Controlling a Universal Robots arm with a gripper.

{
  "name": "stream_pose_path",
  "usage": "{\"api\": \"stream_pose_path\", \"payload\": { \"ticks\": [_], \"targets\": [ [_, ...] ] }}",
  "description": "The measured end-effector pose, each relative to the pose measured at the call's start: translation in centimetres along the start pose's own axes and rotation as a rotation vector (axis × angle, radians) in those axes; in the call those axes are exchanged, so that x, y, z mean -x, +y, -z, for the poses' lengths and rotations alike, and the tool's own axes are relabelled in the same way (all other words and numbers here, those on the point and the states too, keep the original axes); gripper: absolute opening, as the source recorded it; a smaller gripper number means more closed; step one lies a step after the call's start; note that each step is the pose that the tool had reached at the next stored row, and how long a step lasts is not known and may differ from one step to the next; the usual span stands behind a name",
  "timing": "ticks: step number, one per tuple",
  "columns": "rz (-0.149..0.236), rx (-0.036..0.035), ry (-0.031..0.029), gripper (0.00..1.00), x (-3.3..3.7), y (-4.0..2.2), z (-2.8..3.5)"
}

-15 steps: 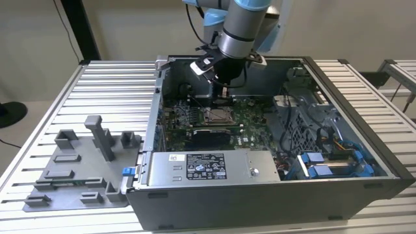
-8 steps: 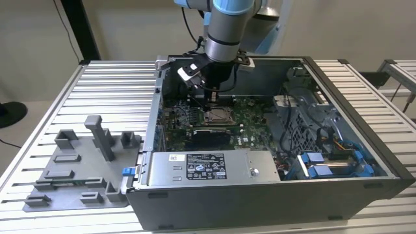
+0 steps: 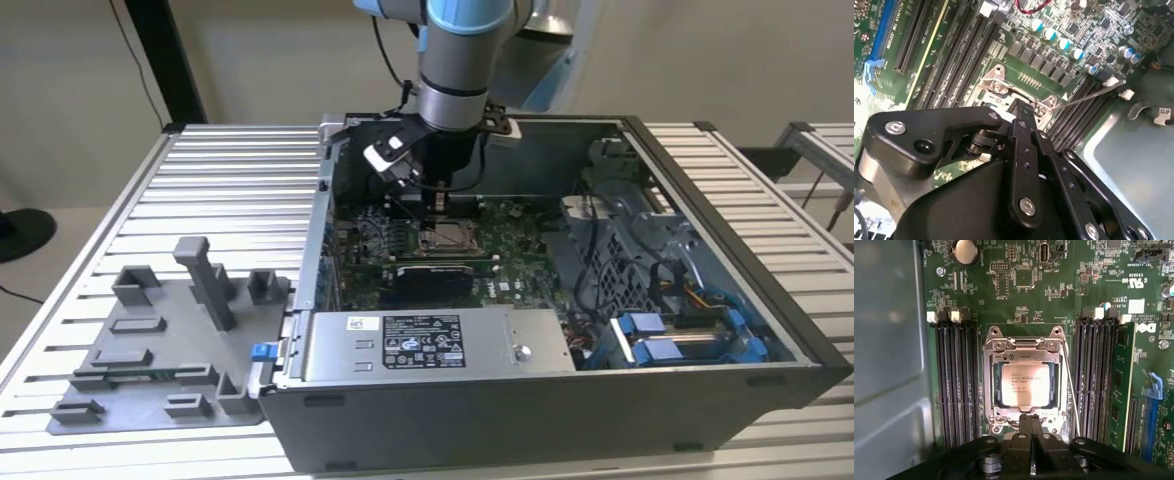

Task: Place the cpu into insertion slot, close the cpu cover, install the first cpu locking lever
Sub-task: 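Close the cpu cover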

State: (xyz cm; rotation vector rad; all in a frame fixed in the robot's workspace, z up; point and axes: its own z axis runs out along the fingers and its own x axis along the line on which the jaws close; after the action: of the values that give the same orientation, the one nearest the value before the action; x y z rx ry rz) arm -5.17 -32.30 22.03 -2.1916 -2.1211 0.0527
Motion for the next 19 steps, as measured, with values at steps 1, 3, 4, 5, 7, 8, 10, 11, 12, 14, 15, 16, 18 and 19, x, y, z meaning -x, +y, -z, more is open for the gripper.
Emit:
{"api": "stream_pose_path", "payload": {
  "ticks": [1, 3, 4, 5, 7, 8, 10, 11, 12, 14, 15, 16, 18, 19],
  "targets": [
    [0.0, -0.0002, -0.0001, 0.0, 0.02, -0.22, -0.19],
    [0.0, -0.0001, 0.0, 0.0, 0.04, -0.47, -0.58],
    [0.0, 0.0, -0.0001, 0.0, 0.05, -0.53, -0.78],
    [0.0, 0.0001, 0.0, 0.0, 0.06, -0.55, -0.94],
    [0.0, 0.0009, 0.0, 0.0, 0.07, -0.54, -1.21],
    [0.0, 0.0014, -0.0001, 0.0, 0.08, -0.53, -1.33],
    [0.0, 0.0021, 0.0001, 0.0, 0.08, -0.54, -1.5],
    [0.0, 0.0021, 0.0, 0.0, 0.08, -0.54, -1.49],
    [0.0, 0.002, -0.0002, 0.0, 0.08, -0.55, -1.47],
    [0.0, 0.0022, 0.0, 0.0, 0.08, -0.56, -1.44],
    [0.0, 0.0023, 0.0004, 0.0, 0.08, -0.55, -1.53],
    [0.0, 0.0022, -0.0001, 0.0, 0.09, -0.55, -1.68],
    [0.0, 0.0018, -0.001, 0.0, 0.12, -0.6, -1.84],
    [0.0, 0.002, -0.0008, 0.0, 0.11, -0.62, -1.85]
  ]
}}
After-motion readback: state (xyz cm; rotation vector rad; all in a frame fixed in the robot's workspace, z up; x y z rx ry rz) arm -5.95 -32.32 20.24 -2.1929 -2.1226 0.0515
